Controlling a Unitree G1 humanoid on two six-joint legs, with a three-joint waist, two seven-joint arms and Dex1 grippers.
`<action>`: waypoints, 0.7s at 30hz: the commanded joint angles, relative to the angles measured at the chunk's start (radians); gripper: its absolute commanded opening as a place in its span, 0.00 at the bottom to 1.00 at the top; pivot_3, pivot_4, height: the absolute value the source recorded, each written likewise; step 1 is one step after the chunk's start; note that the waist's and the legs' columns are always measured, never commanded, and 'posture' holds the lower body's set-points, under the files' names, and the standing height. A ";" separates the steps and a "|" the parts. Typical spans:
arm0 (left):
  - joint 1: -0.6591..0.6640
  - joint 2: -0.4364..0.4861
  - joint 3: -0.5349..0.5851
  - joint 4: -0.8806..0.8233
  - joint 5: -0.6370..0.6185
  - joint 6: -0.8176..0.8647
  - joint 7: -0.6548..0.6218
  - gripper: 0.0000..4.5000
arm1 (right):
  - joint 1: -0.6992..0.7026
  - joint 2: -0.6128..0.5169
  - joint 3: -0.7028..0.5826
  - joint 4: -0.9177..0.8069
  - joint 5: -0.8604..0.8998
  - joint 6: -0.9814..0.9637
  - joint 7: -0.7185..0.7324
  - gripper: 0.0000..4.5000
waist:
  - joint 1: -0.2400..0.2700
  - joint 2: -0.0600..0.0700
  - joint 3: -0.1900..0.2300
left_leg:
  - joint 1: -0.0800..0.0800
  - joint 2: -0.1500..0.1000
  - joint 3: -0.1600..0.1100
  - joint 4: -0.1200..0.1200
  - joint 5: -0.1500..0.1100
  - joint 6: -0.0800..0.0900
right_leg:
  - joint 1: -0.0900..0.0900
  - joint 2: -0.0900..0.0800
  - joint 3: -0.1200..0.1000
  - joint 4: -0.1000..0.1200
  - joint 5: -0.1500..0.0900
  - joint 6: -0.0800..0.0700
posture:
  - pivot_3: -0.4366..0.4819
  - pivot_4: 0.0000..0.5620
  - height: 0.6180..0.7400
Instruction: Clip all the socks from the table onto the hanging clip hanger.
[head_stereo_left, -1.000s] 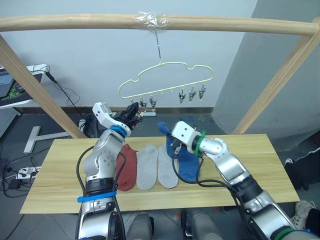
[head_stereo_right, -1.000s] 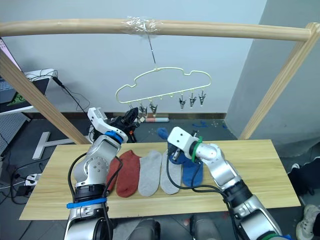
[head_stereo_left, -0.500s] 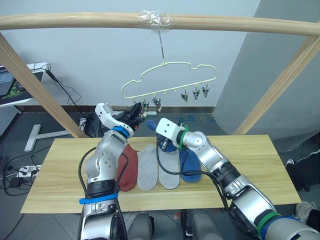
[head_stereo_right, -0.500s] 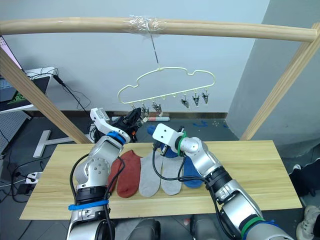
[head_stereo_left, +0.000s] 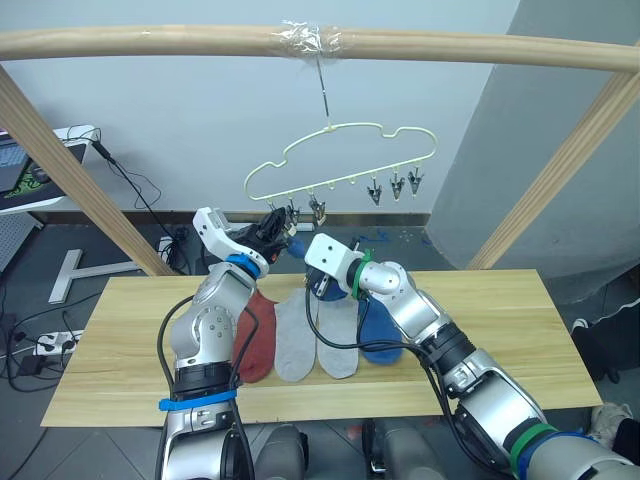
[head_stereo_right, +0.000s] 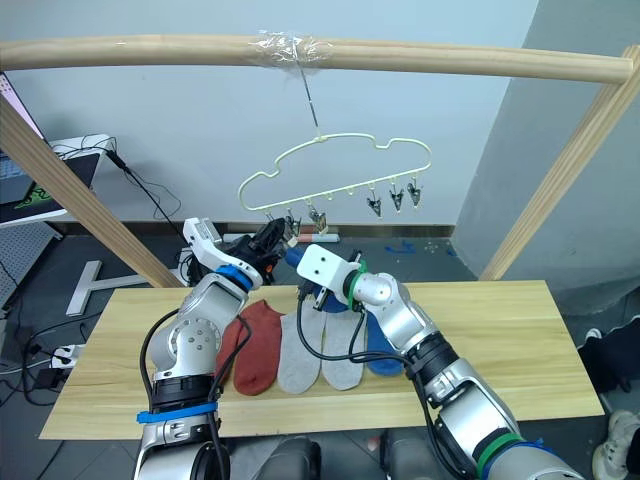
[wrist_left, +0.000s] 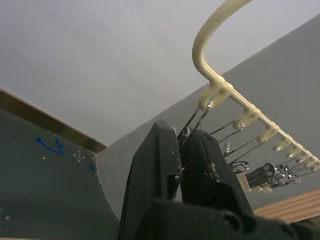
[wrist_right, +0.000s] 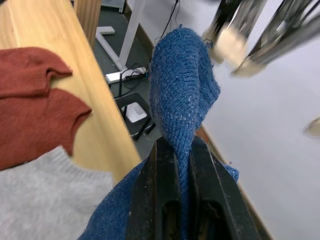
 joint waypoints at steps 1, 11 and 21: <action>-0.007 0.000 -0.003 -0.034 -0.013 0.004 -0.002 0.03 | -0.028 0.008 -0.026 -0.023 0.003 -0.010 -0.018 0.00 | 0.000 0.000 0.000 | 0.000 0.000 0.000 0.000 0.000 0.000 | 0.000 0.000 0.000 0.000 0.000 0.000 | 0.51 0.30 1.00; -0.006 0.000 -0.010 -0.039 -0.008 -0.003 -0.010 0.03 | -0.020 0.018 -0.025 -0.047 0.008 -0.006 -0.006 0.00 | 0.000 0.000 0.000 | 0.000 0.000 0.000 0.000 0.000 0.000 | 0.000 0.000 0.000 0.000 0.000 0.000 | 0.51 0.29 1.00; 0.005 0.005 -0.007 -0.059 -0.019 -0.004 -0.021 0.74 | -0.015 0.019 -0.027 -0.049 0.007 -0.008 0.003 0.00 | 0.000 0.000 0.000 | 0.000 0.000 0.000 0.000 0.000 0.000 | 0.000 0.000 0.000 0.000 0.000 0.000 | 0.51 0.28 1.00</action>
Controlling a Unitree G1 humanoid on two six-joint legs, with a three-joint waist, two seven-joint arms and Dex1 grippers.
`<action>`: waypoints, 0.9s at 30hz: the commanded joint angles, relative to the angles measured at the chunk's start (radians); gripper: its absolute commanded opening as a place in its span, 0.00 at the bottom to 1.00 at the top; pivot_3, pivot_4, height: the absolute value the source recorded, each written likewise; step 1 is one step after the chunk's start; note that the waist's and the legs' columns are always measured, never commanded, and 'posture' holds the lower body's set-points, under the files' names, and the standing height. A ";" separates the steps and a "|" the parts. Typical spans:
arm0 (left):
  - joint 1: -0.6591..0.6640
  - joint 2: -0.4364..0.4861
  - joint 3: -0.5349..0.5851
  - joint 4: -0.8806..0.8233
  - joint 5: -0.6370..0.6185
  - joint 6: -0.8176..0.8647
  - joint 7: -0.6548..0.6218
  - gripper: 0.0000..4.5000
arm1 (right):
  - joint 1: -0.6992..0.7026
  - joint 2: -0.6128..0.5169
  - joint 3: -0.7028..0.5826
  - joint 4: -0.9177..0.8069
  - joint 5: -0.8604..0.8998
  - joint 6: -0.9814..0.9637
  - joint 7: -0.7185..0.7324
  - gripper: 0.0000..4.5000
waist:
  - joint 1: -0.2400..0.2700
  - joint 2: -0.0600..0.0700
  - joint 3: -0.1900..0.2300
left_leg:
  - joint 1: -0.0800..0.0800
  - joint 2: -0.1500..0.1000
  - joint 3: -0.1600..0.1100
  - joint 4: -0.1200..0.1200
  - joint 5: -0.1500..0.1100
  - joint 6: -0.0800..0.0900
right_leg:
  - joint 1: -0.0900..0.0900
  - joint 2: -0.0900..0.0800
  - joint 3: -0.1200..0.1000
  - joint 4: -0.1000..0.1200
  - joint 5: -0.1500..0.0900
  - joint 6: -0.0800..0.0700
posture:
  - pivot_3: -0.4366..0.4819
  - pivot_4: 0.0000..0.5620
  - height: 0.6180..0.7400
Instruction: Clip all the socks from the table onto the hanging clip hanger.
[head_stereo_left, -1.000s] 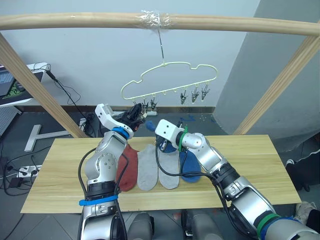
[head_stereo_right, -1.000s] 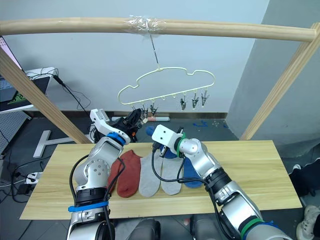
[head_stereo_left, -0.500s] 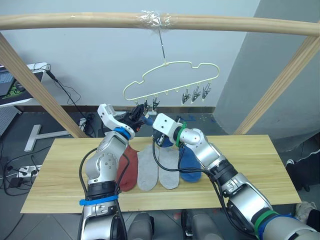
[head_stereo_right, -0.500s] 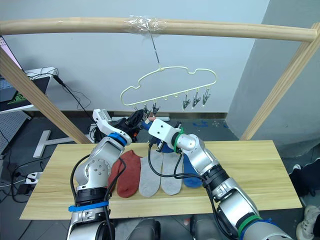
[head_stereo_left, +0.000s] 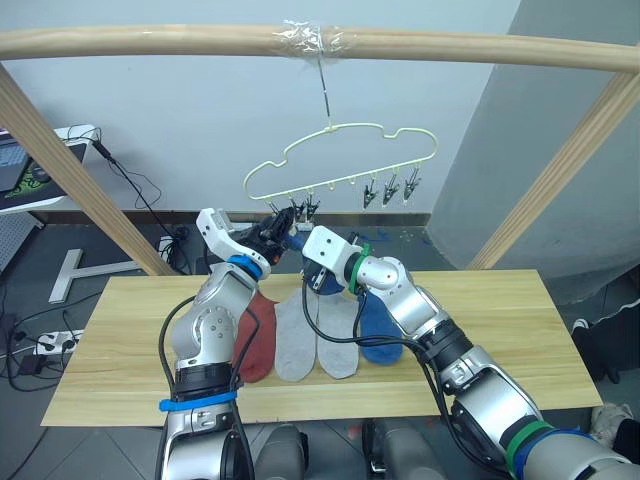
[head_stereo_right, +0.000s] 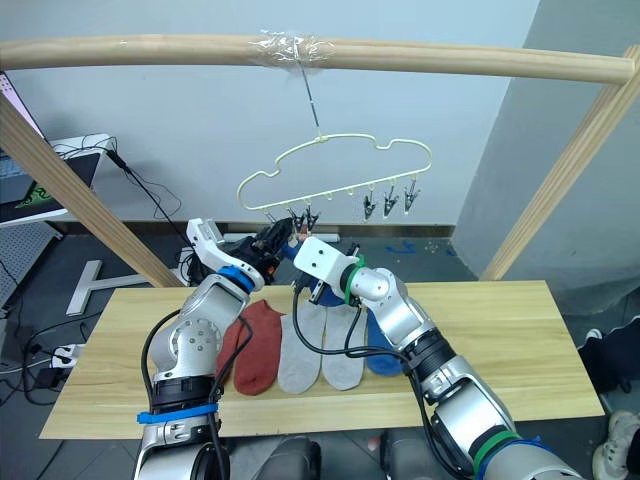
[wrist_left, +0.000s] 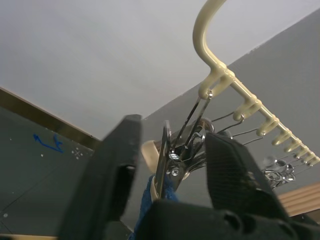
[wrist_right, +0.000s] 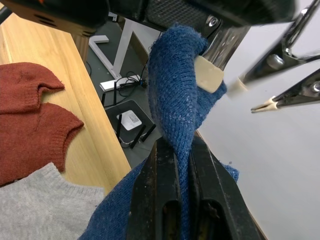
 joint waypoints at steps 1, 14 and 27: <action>0.002 0.007 0.002 -0.052 -0.019 -0.005 -0.019 0.81 | -0.012 0.004 -0.014 -0.049 0.008 -0.008 0.002 0.00 | 0.000 0.000 0.000 | 0.000 0.000 0.000 0.000 0.000 0.000 | 0.000 0.000 0.000 0.000 0.000 0.000 | 0.51 0.28 1.00; 0.102 0.109 0.056 -0.178 -0.113 0.102 -0.046 1.00 | 0.042 0.078 -0.072 -0.117 0.170 0.067 0.087 0.13 | 0.000 0.000 0.000 | 0.000 0.001 -0.001 0.000 0.000 0.000 | -0.001 0.000 0.000 0.001 0.000 0.000 | 0.52 0.29 1.00; 0.175 0.185 0.006 -0.231 -0.063 0.086 -0.088 1.00 | 0.129 0.029 -0.108 -0.241 0.258 0.206 0.137 0.99 | 0.005 0.000 0.000 | -0.001 0.000 -0.002 0.000 0.000 0.000 | -0.001 0.000 -0.001 0.000 0.000 0.000 | 0.54 0.29 1.00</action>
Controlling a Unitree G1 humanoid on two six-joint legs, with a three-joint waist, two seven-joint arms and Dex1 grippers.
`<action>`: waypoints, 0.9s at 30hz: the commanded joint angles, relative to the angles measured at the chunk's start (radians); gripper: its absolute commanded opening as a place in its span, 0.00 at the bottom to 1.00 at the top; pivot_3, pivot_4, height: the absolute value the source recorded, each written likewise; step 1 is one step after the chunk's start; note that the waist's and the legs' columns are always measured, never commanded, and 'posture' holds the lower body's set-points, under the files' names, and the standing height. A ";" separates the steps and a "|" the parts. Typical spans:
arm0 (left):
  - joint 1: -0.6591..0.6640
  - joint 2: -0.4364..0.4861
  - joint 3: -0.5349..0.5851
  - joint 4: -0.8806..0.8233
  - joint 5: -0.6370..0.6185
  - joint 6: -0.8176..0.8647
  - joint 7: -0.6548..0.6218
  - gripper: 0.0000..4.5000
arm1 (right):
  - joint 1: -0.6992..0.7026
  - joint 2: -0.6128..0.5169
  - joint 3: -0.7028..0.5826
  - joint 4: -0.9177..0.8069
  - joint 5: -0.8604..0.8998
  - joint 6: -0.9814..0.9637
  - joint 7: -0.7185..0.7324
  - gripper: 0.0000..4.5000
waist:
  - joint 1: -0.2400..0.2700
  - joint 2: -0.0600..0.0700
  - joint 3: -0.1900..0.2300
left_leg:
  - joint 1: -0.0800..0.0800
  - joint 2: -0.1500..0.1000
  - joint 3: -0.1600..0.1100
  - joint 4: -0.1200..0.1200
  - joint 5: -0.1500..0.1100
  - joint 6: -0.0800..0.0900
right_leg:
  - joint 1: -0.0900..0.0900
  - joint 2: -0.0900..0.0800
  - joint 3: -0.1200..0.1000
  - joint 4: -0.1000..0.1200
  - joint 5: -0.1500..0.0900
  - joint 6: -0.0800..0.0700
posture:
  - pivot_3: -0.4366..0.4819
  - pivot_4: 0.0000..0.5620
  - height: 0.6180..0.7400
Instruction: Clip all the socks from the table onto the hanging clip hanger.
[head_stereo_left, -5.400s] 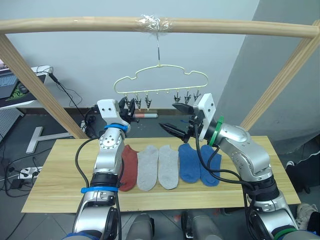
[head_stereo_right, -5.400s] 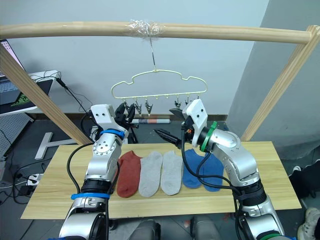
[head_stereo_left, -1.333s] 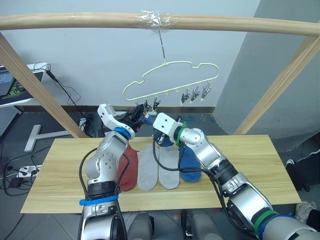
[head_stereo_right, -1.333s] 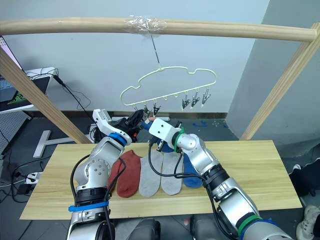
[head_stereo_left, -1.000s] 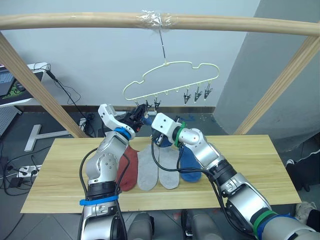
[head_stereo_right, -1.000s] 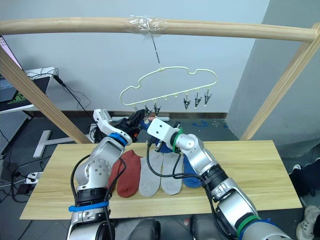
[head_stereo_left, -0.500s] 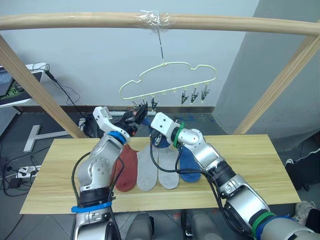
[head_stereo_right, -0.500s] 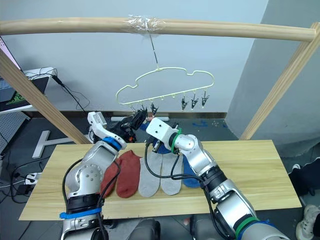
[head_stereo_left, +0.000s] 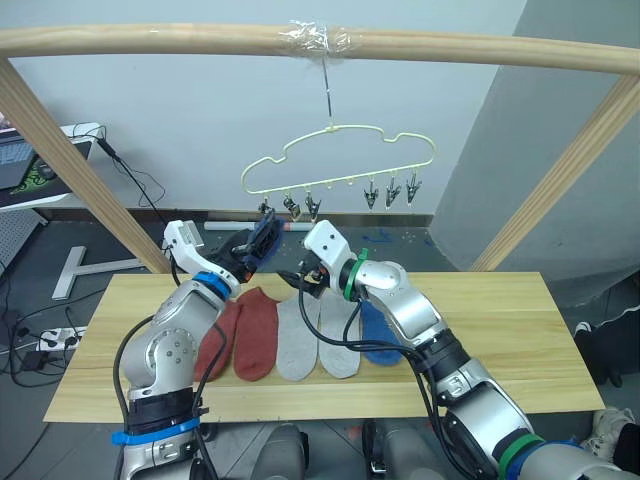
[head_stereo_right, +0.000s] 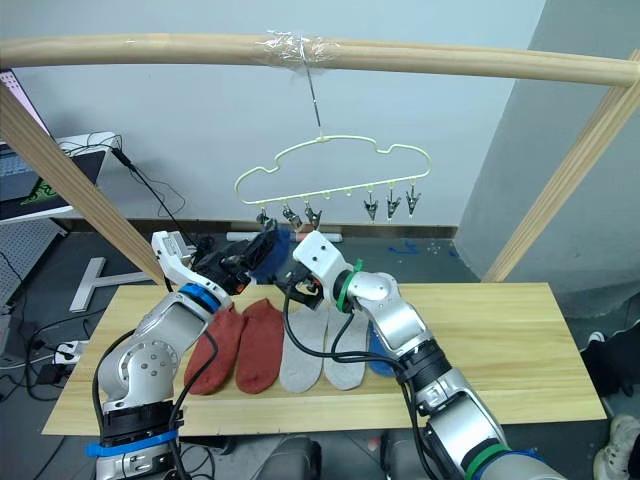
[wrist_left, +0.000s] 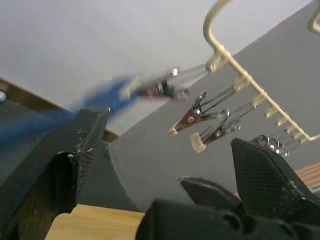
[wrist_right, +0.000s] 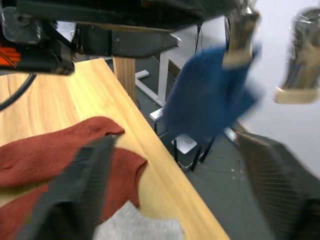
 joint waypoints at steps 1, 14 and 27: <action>0.014 0.028 -0.047 -0.062 0.049 -0.034 -0.037 1.00 | 0.033 -0.027 -0.024 -0.092 0.033 0.029 0.021 0.99 | 0.001 0.000 0.000 | 0.000 0.000 0.000 0.000 0.000 0.000 | 0.000 0.000 0.000 0.000 0.000 0.000 | 0.54 0.29 1.00; -0.032 -0.005 -0.271 0.037 0.398 -0.354 -0.063 0.81 | 0.157 -0.175 -0.181 -0.316 0.184 0.077 0.062 1.00 | 0.006 0.000 0.000 | 0.000 0.000 0.002 0.000 0.000 0.000 | 0.000 0.001 0.001 0.000 -0.001 0.001 | 0.50 0.28 1.00; -0.105 -0.093 -0.288 0.260 0.581 -0.534 0.023 0.68 | 0.173 -0.217 -0.209 -0.442 0.240 0.119 0.026 1.00 | -0.003 0.000 0.000 | 0.000 0.000 0.002 0.001 0.000 0.000 | 0.000 0.001 0.001 0.000 -0.002 0.004 | 0.46 0.29 1.00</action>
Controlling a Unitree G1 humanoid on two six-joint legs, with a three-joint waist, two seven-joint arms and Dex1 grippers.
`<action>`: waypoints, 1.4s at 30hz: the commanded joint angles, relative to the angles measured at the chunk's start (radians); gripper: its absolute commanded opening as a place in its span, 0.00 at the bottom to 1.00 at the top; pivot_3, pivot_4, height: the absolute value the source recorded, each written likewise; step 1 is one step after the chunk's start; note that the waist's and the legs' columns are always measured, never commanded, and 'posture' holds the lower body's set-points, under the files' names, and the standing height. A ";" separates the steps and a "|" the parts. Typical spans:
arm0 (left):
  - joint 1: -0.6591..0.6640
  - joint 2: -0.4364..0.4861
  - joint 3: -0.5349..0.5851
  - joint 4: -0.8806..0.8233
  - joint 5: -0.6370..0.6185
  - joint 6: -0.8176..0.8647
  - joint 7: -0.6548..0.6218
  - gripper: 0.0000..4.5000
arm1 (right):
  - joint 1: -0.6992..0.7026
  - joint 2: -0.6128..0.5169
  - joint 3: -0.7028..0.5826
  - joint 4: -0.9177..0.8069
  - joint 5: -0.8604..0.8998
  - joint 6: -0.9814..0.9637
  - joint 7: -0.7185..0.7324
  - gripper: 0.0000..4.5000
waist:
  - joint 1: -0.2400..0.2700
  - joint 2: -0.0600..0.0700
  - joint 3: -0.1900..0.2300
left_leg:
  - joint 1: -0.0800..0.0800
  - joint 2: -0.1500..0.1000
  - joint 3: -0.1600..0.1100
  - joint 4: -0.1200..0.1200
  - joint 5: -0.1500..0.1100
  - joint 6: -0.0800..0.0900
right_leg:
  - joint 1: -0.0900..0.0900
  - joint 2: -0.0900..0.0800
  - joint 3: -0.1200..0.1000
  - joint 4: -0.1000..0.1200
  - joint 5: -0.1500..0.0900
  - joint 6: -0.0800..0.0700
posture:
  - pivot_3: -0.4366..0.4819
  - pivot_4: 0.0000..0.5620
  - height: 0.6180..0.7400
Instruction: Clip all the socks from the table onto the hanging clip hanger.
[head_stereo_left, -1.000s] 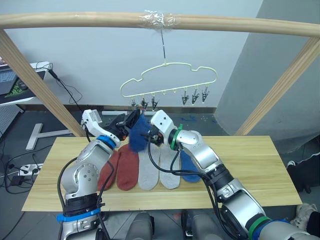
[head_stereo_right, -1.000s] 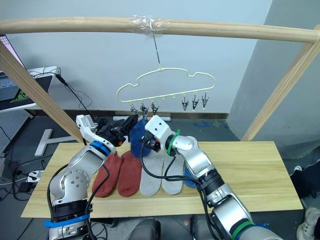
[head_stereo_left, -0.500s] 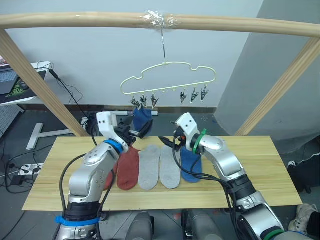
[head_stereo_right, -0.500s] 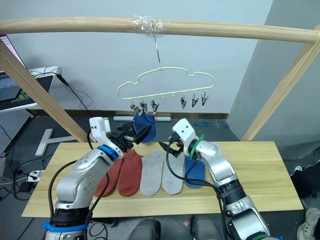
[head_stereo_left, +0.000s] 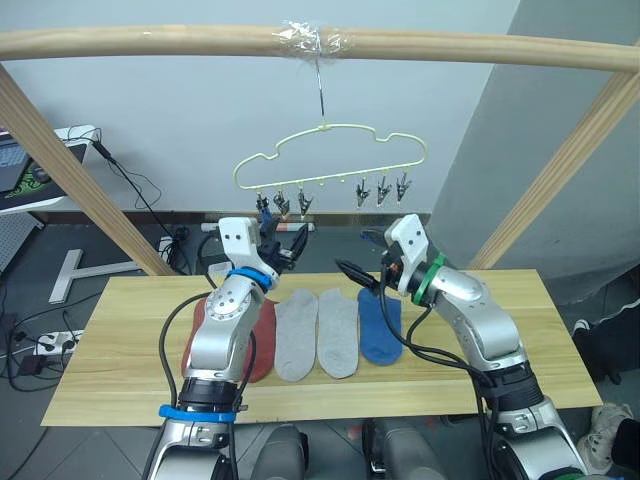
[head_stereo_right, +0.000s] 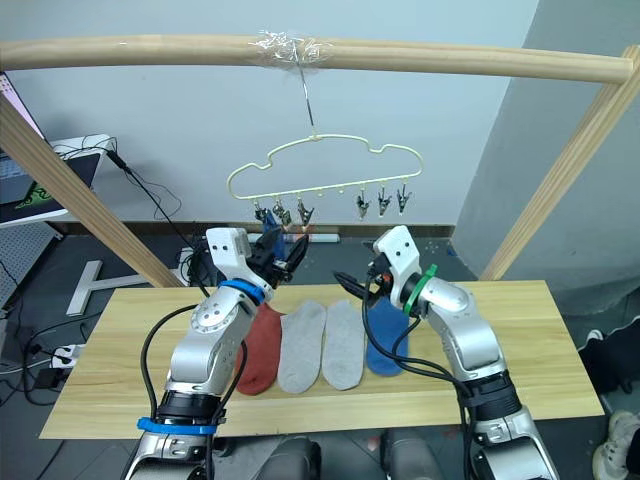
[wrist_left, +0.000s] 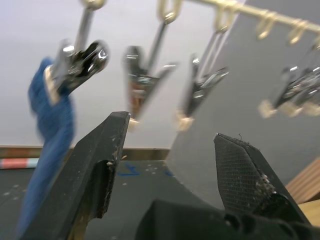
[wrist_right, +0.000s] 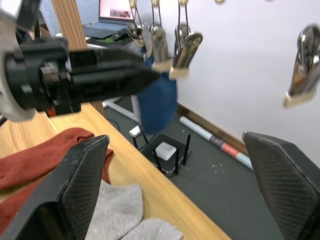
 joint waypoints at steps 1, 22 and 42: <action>-0.033 -0.018 -0.007 0.020 0.030 -0.057 0.010 0.68 | -0.021 0.000 -0.026 -0.088 0.042 0.018 -0.009 1.00 | 0.000 0.000 0.000 | 0.000 0.000 0.000 0.000 0.000 0.000 | 0.000 0.000 0.000 0.000 0.000 0.000 | 0.45 0.29 1.00; -0.108 -0.042 0.026 0.124 0.050 -0.120 0.033 0.37 | -0.060 -0.040 -0.031 -0.123 0.096 0.055 -0.018 1.00 | -0.002 0.000 0.000 | 0.000 0.000 0.000 0.001 0.000 0.000 | 0.000 0.000 0.000 0.000 0.001 -0.002 | 0.43 0.27 1.00; -0.165 -0.044 0.041 0.195 0.079 -0.204 0.064 0.37 | -0.067 -0.057 -0.031 -0.142 0.137 0.051 -0.011 1.00 | -0.002 -0.001 -0.001 | 0.000 0.000 0.001 0.001 0.000 0.000 | 0.000 0.000 0.000 0.001 0.003 -0.003 | 0.43 0.24 1.00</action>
